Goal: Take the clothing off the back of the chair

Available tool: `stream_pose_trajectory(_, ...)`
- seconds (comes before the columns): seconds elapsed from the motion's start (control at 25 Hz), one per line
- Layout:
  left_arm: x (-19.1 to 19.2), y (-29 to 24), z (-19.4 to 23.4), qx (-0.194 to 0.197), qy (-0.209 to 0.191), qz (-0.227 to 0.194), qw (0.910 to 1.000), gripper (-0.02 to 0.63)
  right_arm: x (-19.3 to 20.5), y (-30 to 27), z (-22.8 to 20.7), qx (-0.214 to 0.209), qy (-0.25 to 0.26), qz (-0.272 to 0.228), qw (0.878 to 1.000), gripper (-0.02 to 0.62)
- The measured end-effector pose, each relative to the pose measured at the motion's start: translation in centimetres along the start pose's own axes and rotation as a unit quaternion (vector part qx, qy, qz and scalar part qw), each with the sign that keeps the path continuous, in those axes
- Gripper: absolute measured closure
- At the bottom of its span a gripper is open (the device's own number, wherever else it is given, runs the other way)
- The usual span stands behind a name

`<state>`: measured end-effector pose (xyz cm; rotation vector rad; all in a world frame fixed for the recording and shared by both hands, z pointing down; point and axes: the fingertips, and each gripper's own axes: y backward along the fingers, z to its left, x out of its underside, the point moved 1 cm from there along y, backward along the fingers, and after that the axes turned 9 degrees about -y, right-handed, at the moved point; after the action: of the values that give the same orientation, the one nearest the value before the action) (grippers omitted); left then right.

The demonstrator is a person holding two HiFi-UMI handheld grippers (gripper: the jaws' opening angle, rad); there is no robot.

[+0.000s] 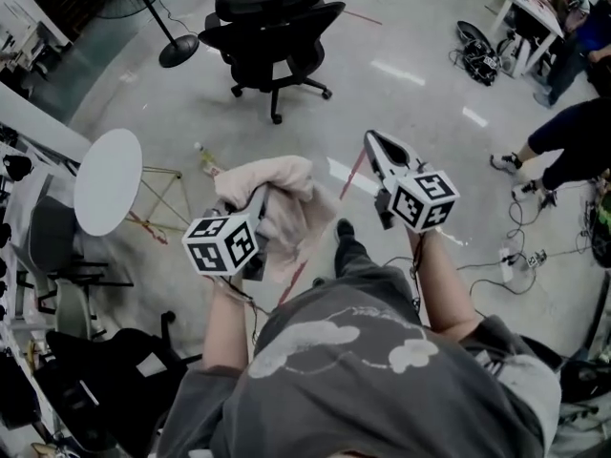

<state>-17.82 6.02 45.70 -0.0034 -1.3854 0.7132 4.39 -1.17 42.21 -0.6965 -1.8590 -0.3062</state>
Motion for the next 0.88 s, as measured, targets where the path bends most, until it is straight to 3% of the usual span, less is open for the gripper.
stream_pose_trajectory(0.16, 1.2, 1.7, 0.2, -0.005, 0.003, -0.006, 1.0, 0.562, 1.1, 1.6, 0.8, 0.015, 0.034, 0.013, 0.999, 0.604)
stream_pose_trajectory(0.88, 3.0, 4.8, 0.6, -0.021, 0.022, -0.017, 0.9994, 0.561, 3.6, 5.0, 2.0, 0.026, 0.037, 0.035, 0.998, 0.604)
